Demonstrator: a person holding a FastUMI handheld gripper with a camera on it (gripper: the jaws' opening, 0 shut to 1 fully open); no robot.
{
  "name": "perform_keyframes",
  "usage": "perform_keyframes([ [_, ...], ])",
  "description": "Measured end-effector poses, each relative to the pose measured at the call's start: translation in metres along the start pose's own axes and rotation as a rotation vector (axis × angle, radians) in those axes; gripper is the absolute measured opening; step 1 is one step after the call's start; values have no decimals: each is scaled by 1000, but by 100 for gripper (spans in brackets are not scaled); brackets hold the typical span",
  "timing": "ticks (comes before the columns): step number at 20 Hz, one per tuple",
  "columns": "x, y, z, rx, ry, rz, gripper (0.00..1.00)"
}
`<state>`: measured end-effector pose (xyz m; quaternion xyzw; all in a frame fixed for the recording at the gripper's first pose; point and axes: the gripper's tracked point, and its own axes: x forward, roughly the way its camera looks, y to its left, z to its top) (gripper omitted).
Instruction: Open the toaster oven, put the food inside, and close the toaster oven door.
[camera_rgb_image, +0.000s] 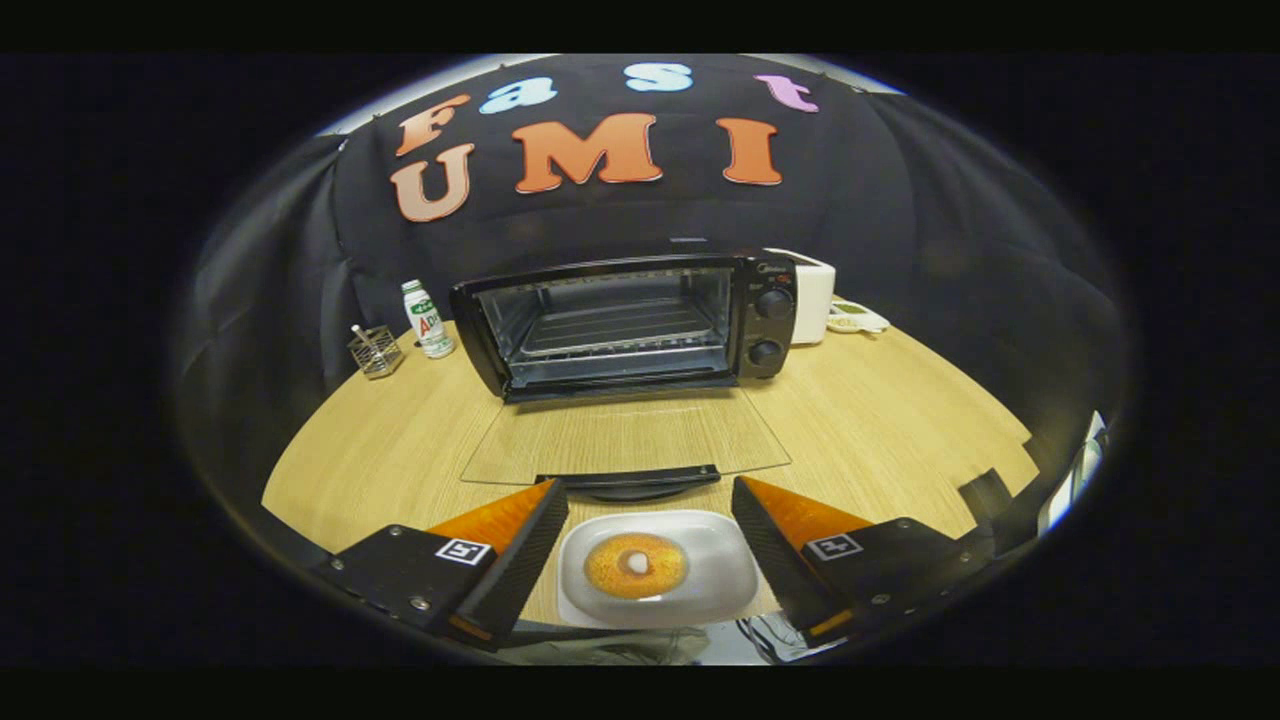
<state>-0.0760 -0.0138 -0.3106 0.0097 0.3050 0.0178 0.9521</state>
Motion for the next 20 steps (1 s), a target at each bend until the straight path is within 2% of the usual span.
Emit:
perform_keyframes([
  [7, -19, 8, -45, -53, 56, 3, 98],
  [20, 11, 12, -107, -120, 185, -36, 99],
])
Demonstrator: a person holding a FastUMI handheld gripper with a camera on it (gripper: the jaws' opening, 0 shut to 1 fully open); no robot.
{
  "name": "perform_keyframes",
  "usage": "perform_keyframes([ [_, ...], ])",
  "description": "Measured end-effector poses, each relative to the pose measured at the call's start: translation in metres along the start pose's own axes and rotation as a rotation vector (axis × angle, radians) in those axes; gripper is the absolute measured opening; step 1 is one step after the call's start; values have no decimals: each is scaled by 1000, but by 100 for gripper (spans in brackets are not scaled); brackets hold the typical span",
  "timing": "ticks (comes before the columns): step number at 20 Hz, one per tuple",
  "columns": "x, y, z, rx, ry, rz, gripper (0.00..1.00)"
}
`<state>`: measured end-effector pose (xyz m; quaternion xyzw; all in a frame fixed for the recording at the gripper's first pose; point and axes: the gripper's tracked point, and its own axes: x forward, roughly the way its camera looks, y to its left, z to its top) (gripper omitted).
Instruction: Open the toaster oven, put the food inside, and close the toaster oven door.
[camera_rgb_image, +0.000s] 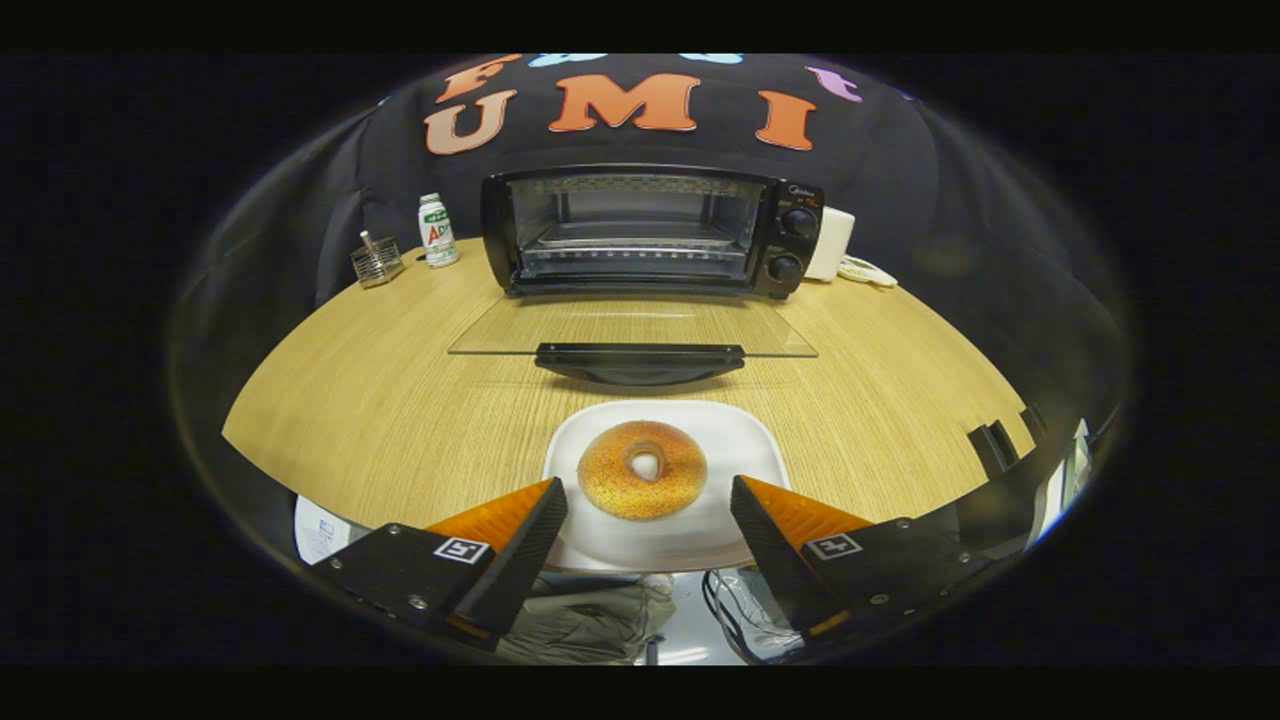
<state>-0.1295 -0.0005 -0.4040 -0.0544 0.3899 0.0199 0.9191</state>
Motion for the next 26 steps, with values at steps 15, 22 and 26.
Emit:
perform_keyframes([
  [15, -3, -5, 28, 41, -30, 24, 52],
  [22, -11, -18, 104, 2, -141, 23, 52],
  [26, -3, -19, 142, -23, -177, 38, 52],
])
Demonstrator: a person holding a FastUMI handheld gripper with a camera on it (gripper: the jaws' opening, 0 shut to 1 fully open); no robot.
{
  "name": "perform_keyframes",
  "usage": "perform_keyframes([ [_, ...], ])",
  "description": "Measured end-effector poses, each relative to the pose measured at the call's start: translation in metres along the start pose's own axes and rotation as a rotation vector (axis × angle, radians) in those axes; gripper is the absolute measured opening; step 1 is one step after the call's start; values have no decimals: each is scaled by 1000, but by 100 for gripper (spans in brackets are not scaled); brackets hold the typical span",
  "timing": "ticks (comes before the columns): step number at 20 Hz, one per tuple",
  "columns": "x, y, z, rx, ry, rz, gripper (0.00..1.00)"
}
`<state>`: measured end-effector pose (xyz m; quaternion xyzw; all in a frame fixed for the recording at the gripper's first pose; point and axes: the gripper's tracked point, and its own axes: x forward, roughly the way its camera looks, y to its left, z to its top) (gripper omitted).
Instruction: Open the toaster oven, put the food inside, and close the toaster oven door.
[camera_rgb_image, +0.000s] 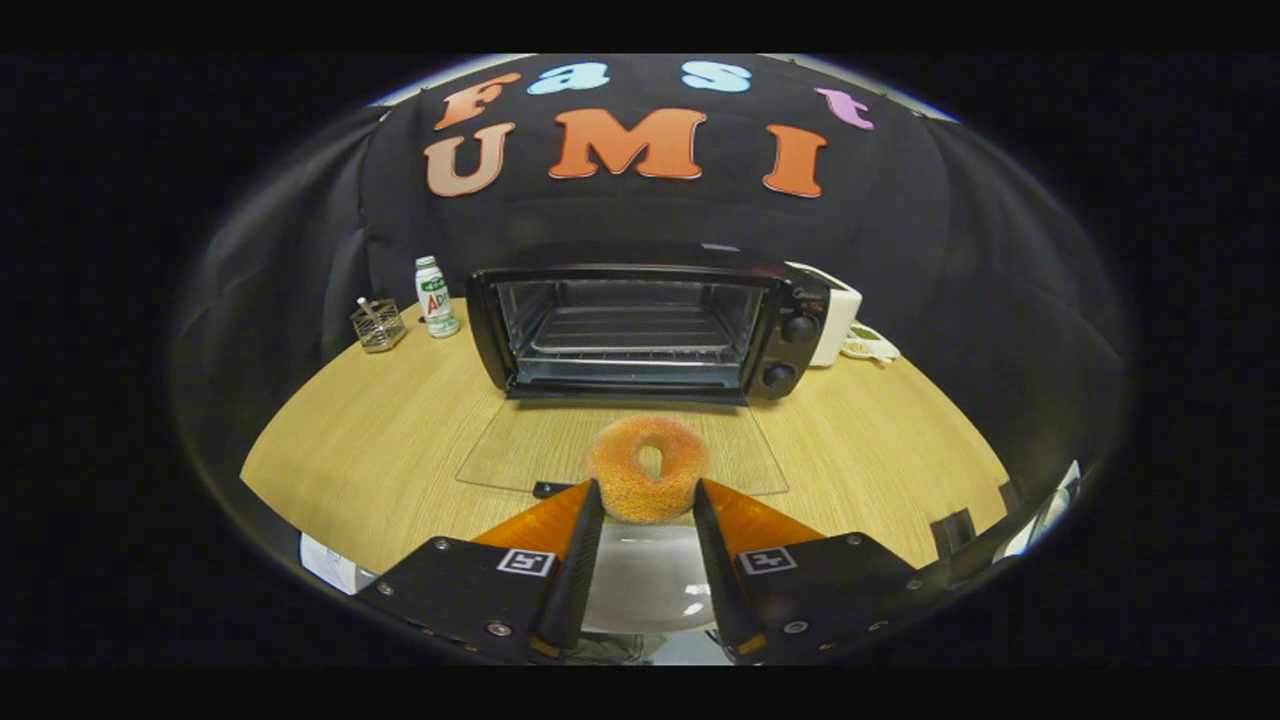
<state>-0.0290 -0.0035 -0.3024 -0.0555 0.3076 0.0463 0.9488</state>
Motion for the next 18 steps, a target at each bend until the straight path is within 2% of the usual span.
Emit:
perform_keyframes([
  [12, 74, 8, 73, -21, -34, 78, 52],
  [18, 108, 23, 88, 119, -15, 158, 52],
])
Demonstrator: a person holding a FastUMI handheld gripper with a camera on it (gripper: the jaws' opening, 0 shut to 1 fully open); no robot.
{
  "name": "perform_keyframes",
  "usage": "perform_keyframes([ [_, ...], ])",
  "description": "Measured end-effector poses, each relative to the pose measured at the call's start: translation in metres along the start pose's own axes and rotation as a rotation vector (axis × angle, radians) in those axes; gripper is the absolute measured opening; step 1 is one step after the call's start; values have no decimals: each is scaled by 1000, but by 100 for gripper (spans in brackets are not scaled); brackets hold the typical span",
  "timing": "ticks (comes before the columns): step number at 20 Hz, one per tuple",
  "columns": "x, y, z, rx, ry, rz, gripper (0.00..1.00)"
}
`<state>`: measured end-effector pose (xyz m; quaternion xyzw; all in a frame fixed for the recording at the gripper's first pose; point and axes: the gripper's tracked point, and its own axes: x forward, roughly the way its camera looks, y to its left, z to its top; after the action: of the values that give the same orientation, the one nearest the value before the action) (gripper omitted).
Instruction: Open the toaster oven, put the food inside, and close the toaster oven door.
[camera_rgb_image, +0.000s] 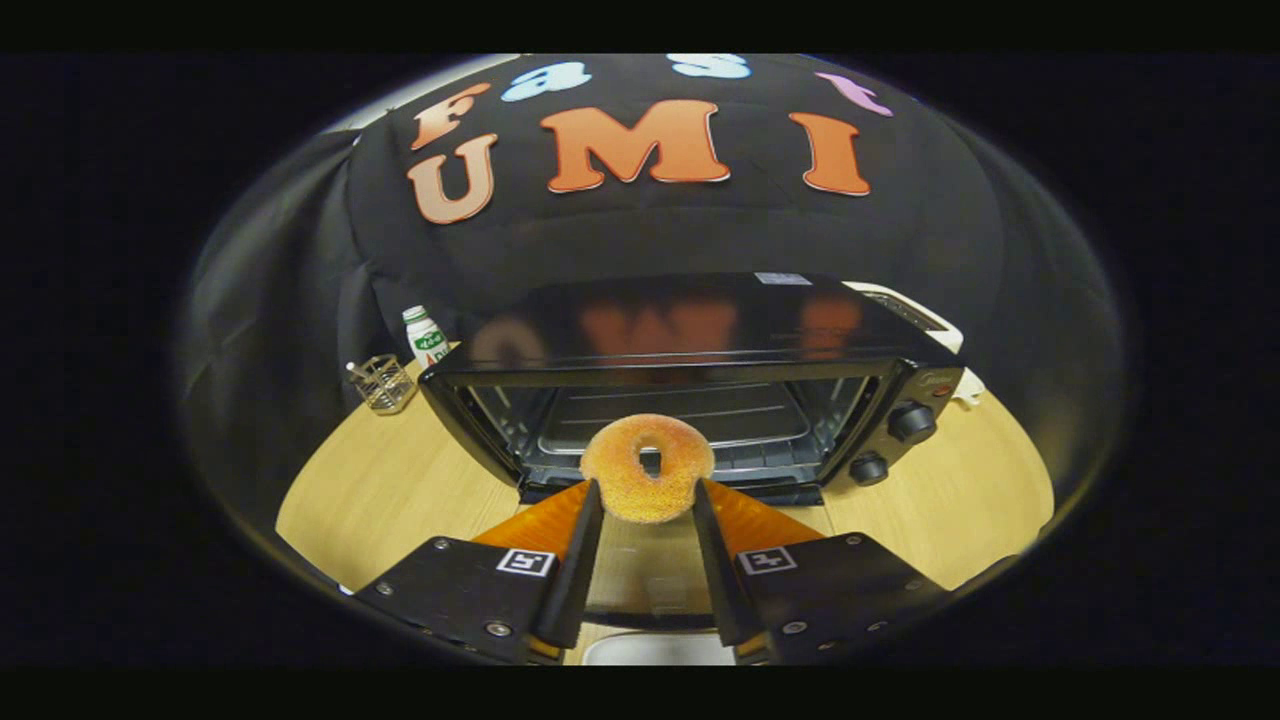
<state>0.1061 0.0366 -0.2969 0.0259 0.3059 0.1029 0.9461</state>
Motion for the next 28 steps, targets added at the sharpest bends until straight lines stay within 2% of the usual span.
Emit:
perform_keyframes([
  [9, 42, 7, 23, 431, -44, 106, 52],
  [11, 54, 8, 25, 481, -47, 115, 52],
  [14, 70, 8, 27, 490, -54, 108, 52],
  [16, 74, 6, 24, 492, -48, 93, 59],
  [18, 72, 4, 23, 480, -65, 71, 68],
  [21, 64, -5, 15, 447, -67, 19, 87],
  [23, 54, -9, 10, 411, -69, -2, 97],
  [28, 19, -21, 6, 325, -95, -58, 99],
])
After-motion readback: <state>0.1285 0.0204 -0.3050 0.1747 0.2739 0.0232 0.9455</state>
